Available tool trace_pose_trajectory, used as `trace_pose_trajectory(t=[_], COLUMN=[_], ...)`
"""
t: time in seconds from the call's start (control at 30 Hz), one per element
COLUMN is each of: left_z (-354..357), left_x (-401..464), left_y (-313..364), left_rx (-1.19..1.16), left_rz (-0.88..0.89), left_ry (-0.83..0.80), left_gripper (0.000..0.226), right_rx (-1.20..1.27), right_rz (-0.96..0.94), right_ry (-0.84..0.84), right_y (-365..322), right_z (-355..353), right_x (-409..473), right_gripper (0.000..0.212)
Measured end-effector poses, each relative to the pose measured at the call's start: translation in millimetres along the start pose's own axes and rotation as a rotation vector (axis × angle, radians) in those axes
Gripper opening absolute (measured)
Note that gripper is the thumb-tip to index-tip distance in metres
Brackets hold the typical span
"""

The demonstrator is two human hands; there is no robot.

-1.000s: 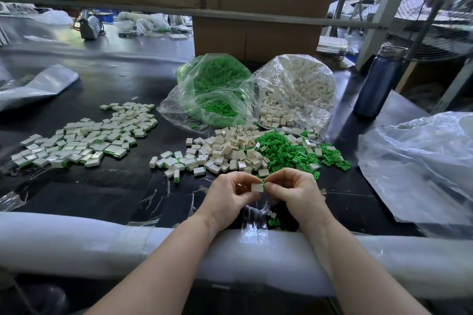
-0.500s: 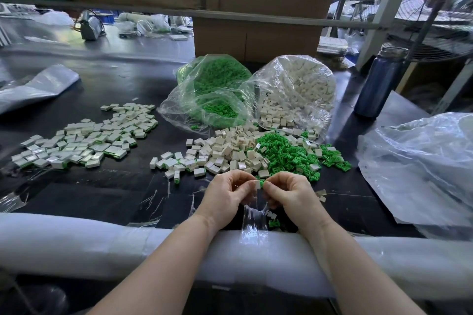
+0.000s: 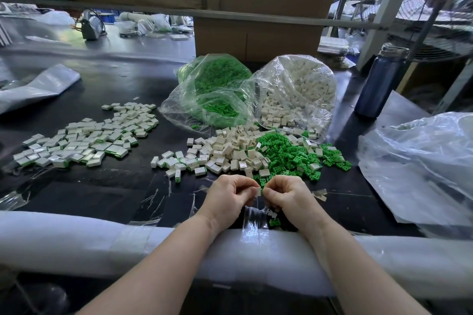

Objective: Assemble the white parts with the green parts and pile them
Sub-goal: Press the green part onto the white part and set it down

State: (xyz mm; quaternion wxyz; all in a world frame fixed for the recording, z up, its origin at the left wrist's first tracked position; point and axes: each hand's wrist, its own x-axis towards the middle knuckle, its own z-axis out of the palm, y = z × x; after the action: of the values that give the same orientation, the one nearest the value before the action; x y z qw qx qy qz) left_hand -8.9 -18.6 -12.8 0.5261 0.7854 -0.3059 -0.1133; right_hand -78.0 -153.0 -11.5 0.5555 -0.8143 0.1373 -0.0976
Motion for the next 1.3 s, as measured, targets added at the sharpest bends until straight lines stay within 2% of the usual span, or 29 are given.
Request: trace_pose_trajectory(t=[0.27,0.47,0.63,0.93,1.13,1.3], left_z=[1.1,0.6,1.1,-0.6,0.7,0.5], left_x=[0.7,0.8,2.1,0.8,0.8,2.4], left_y=[-2.7,-3.3,-3.1,-3.1,-2.0,-2.3], left_rx=[0.062,0.081,0.089,0.153,-0.019,-0.072], left_rz=[0.003,0.057,0.05,0.143,0.045,0.001], left_ry=[-0.006,-0.006,-0.025,-0.037,0.001,-0.016], left_gripper=[0.011,0.011,0.011,0.012,0.01,0.01], right_rx=[-0.072,-0.002,-0.071,-0.035,0.116,0.205], right_rz=[-0.016,0.001,-0.023,-0.013,-0.035,-0.04], right_ry=[-0.015,-0.009,-0.029,-0.054,0.042,0.092], right_y=[0.0,0.8,-1.3,-1.4,0.0,1.0], right_z=[-0.3,-1.7,-1.6,-2.9,-1.6,-1.4], right_x=[-0.8,-1.4,-1.5,-2.1,-1.6,-1.6], right_gripper=[0.024,0.024,0.025,0.026,0.022,0.017])
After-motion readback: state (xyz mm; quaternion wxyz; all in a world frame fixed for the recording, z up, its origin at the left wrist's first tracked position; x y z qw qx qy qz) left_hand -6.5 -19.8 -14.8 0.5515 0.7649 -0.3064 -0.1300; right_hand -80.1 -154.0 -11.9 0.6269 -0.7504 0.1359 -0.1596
